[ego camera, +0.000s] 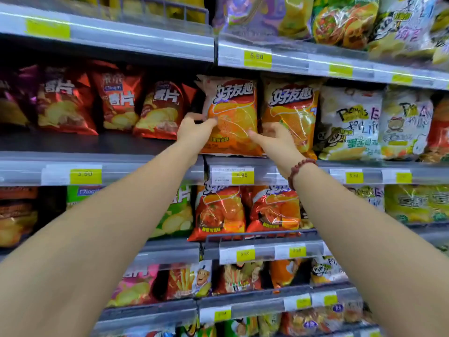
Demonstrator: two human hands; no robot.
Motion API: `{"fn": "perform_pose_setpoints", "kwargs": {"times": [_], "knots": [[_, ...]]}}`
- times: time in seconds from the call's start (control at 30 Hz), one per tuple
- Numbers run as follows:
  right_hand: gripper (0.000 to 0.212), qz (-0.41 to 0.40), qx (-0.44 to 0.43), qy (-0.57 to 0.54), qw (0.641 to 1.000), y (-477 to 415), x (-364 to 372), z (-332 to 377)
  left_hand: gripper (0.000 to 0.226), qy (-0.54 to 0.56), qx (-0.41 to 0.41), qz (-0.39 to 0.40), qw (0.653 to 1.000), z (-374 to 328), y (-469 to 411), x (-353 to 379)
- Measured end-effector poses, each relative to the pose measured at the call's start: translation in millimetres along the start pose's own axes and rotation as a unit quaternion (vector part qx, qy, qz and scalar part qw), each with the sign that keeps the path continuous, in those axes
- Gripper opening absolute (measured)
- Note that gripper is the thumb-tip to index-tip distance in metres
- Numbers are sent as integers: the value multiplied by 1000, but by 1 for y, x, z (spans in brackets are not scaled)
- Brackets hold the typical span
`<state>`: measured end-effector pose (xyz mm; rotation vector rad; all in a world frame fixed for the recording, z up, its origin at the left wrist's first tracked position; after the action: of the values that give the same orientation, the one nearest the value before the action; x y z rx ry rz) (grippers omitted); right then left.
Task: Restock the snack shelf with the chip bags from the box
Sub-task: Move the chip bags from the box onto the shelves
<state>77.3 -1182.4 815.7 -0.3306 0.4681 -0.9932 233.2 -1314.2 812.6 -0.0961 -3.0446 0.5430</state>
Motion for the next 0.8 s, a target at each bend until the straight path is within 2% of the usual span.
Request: {"fn": "perform_pose_setpoints", "kwargs": {"times": [0.17, 0.3, 0.4, 0.53, 0.63, 0.8], "knots": [[42, 5, 42, -55, 998, 37, -25, -21, 37, 51, 10, 33, 998, -6, 38, -26], [27, 41, 65, -93, 993, 63, -42, -39, 23, 68, 28, 50, 996, -13, 82, -36], [18, 63, 88, -101, 989, 90, -54, -68, 12, 60, 7, 54, 997, 9, 129, -34], [14, 107, 136, -67, 983, 137, -55, -145, 14, -9, -70, 86, 994, 91, 192, -25], [24, 122, 217, -50, 967, 177, -52, -215, 25, -64, -141, 85, 984, 162, 235, -29], [34, 117, 315, -8, 942, 244, -52, -336, 28, -125, -237, 117, 956, 278, 301, -26]]}}
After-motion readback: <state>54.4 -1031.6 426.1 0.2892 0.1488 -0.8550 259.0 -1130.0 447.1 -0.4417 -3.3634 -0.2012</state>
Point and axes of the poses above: each hand's wrist, its own y-axis away from the middle knuckle, its own x-axis out of the palm, z = x × y, the point moved 7 cm from there along -y, towards the middle knuckle, and after that the axes turned 12 degrees about -z, right-handed, at the moved point
